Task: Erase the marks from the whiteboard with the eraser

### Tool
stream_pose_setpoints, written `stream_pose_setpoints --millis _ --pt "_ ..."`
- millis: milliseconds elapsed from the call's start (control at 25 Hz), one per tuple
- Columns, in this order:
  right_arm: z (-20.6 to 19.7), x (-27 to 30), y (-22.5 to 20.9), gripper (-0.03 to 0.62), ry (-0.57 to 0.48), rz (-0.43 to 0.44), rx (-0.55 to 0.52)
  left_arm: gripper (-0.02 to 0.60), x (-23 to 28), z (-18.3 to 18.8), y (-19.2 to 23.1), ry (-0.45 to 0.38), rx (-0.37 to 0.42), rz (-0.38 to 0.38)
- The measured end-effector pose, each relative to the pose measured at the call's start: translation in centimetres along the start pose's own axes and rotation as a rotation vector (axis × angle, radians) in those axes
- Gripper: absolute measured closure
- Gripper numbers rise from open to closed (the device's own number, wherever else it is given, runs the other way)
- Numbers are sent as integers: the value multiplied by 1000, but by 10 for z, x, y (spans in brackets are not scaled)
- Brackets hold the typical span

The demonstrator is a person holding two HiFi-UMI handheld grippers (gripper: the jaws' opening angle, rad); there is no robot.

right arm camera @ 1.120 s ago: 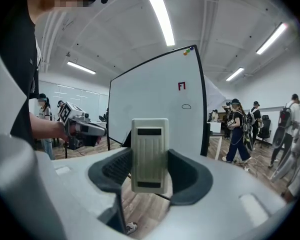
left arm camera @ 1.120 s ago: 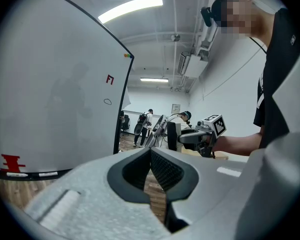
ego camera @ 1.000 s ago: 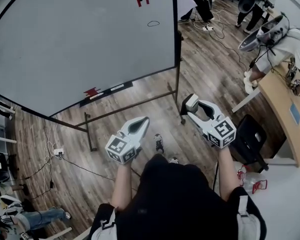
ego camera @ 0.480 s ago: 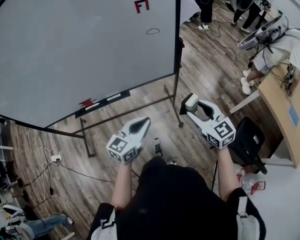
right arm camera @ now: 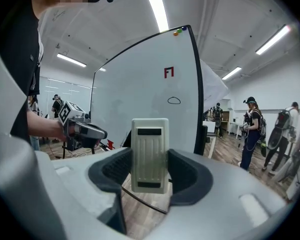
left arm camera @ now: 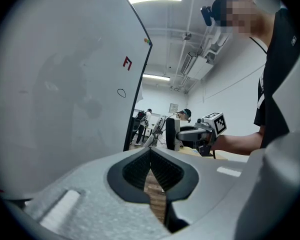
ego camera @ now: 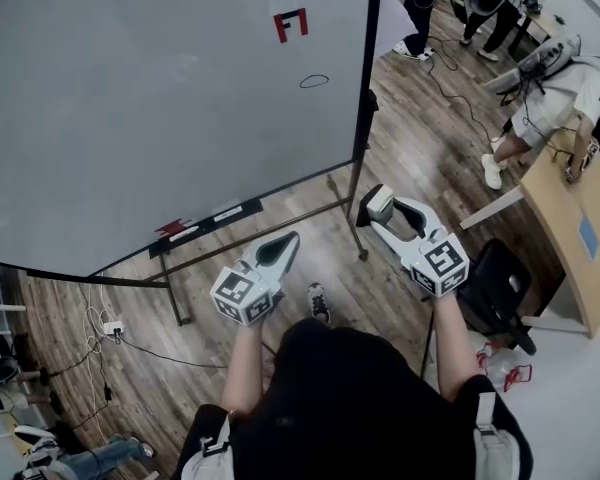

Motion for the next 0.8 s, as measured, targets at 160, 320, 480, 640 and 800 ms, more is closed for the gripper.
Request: stream_pose_setpoints --millis 160,320,480,640,800 --pt "10 23 -13 364 -3 -14 -5 571 14 1 25 -1 3 -17" --pt "17 43 -23 364 -7 -25 -17 571 25 1 48 -1 5 -29" --pt "27 64 -33 364 -6 -46 -31 571 35 3 73 -7 12 -44" --pt "38 85 -39 364 -9 -66 -48 571 42 6 98 -14 19 -54" --pt "45 101 -45 364 -19 -90 -63 571 48 6 117 -16 27 -72"
Point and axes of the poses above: the fingertips, and each gripper's own axes: x forward along the fingers, y to its left, z out of its top, the point moved 2 cm from there along -x, backward along the fingers, and after that the axes turned 14 degrees about x, right-handed, at the moved point
